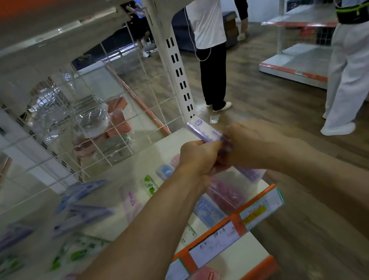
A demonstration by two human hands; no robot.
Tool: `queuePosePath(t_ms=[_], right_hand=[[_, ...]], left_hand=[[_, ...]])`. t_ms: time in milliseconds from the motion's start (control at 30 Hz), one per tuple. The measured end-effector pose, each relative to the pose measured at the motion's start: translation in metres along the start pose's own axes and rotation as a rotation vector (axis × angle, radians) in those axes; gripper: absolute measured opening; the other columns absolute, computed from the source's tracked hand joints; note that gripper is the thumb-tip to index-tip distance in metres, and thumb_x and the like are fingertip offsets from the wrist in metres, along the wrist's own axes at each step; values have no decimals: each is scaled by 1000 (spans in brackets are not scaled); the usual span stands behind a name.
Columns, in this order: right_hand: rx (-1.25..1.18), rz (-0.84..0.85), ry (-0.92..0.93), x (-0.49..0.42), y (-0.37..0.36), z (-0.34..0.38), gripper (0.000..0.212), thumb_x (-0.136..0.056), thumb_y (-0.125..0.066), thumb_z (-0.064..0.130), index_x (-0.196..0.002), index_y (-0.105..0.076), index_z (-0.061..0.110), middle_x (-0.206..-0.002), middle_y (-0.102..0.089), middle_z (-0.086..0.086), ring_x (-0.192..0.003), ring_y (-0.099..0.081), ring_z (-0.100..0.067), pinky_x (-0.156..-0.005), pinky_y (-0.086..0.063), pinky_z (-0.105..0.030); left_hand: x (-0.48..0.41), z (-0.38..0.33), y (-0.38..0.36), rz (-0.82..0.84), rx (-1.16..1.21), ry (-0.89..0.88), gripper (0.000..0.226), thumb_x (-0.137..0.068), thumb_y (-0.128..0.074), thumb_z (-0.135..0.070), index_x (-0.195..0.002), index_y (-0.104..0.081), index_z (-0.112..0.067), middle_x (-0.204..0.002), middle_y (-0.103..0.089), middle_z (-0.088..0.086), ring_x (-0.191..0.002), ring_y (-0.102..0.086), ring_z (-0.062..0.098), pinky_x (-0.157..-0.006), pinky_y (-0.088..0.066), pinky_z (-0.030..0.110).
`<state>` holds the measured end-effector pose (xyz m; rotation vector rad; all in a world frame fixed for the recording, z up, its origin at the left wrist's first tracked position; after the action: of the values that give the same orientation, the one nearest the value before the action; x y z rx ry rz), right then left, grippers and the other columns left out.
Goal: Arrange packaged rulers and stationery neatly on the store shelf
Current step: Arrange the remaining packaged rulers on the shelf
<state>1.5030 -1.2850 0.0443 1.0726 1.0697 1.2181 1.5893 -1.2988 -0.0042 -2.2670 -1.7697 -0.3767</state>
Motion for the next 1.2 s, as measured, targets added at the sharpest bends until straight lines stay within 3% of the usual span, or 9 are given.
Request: queuePosePath(t_ms=[100,233,367,467,667,867,967,1200], right_hand=[[-2,79,-5,-4,-3,1,33,-79,-63,41,-65,-45,18,-62,-48,1,-56,-45,-17,-49,-34,-26],[-59,178,-6,-8,-10,3,32,-72,-72,36,-63,-48,16,-59,-50,1,-51,-46,-14,-47,-38,-24],[-37,229,-26,-11,-18,1,28,-72,-74,34,-71,-55,13,-69,-57,-2,-63,-56,-18,-57,-46,-26],[11,245,-56,-11,-24,-1,29,-73,-74,33,-84,-58,12,-70,-55,-1,-75,-63,-23,-65,-50,-29],[144,271,-53,-13,-33,9,36,-74,-72,32,-62,-43,14,-59,-46,1,-48,-46,-12,-54,-46,-25],[218,296,-81,-17,-38,17,33,-75,-71,31,-63,-44,14,-63,-47,0,-54,-46,-14,-63,-48,-27],[228,308,-80,-15,-39,19,35,-75,-71,30,-63,-43,14,-63,-45,0,-56,-46,-14,-70,-50,-29],[213,325,-78,-10,-37,23,29,-78,-69,29,-73,-47,13,-65,-46,0,-53,-46,-13,-65,-50,-27]], left_hand=[[-1,7,0,14,-21,30,12,-84,-62,4,-75,-60,-4,-73,-62,11,-67,-60,23,-60,-57,35],[3,12,0,57,-26,91,6,-89,-59,1,-83,-60,0,-79,-62,14,-69,-62,23,-55,-57,32],[3,9,8,99,-53,118,20,-89,-61,-7,-106,-60,5,-90,-60,16,-78,-61,23,-72,-58,37],[0,1,33,-12,-35,63,12,-88,-61,-6,-97,-58,2,-83,-51,11,-74,-56,20,-74,-57,36],[-2,-11,62,-79,-30,-20,15,-89,-58,-5,-101,-58,4,-80,-49,10,-77,-54,22,-75,-57,36],[-3,-9,75,-118,-106,-35,7,-88,-59,-7,-89,-58,0,-77,-52,9,-73,-57,20,-78,-57,35],[-3,-9,80,-130,-138,-50,12,-88,-59,-8,-95,-58,2,-78,-54,11,-75,-58,21,-77,-56,34],[-2,-9,80,-126,-174,-49,16,-87,-60,-9,-98,-58,2,-80,-55,11,-76,-59,21,-77,-56,34]])
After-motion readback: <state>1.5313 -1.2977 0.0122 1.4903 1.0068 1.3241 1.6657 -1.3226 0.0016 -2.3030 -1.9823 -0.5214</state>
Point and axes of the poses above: each hand's wrist, its own x-axis away from the middle knuckle, its own y-axis out of the back of the hand, z = x × y, the point moved 10 cm from there along -x, towards the middle knuckle
